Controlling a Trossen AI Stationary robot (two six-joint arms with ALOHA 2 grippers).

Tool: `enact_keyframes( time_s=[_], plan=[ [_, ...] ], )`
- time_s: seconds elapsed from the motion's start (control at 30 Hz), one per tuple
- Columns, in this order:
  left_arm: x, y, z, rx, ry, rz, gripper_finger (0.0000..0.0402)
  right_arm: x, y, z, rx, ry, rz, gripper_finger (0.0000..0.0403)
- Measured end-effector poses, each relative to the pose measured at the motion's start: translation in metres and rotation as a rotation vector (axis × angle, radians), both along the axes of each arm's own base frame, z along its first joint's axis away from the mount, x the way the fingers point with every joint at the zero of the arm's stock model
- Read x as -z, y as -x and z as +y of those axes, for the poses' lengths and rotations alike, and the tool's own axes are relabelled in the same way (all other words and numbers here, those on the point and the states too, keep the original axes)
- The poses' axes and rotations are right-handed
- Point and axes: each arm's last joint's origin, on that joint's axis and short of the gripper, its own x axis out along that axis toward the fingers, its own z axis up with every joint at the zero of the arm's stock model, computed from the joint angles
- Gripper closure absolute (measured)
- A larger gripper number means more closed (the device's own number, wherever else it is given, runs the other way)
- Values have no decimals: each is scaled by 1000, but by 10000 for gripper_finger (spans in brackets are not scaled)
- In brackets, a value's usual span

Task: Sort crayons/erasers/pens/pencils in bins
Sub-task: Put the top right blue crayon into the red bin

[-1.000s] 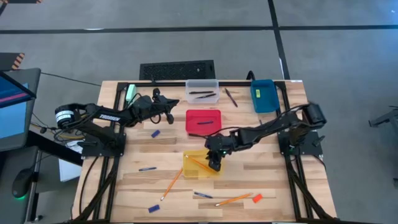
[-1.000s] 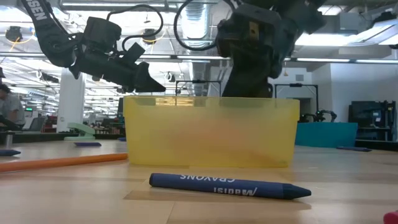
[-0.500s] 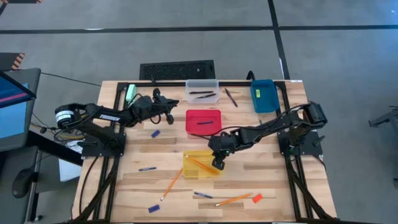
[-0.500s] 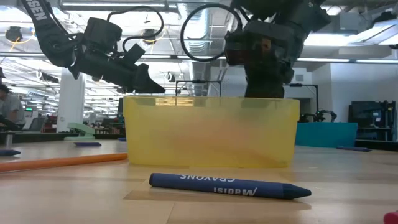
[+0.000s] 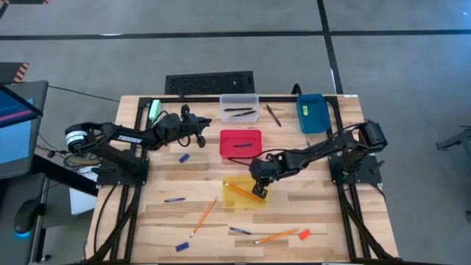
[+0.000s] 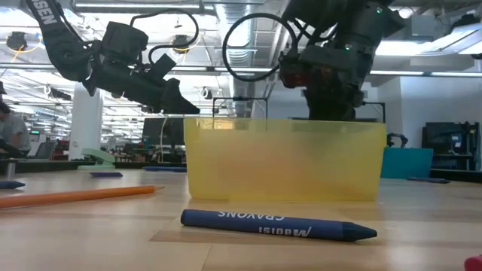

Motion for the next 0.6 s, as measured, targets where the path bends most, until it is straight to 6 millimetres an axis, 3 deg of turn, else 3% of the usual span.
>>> enact_keyframes(
  time_s=[0.2, 0.33, 0.5, 0.6],
  plan=[
    [1, 0, 0, 2, 0, 7, 401, -4, -1, 0, -2, -4, -34, 393],
    [3, 0, -1, 51, -2, 33, 401, -20, 2, 3, -41, 11, -99, 395],
    [6, 0, -4, 116, 13, 69, 401, -48, 21, 9, -132, 149, -180, 400],
    [6, 2, -4, 121, 19, 83, 401, -48, 36, 7, -150, 187, -219, 400]
  ],
)
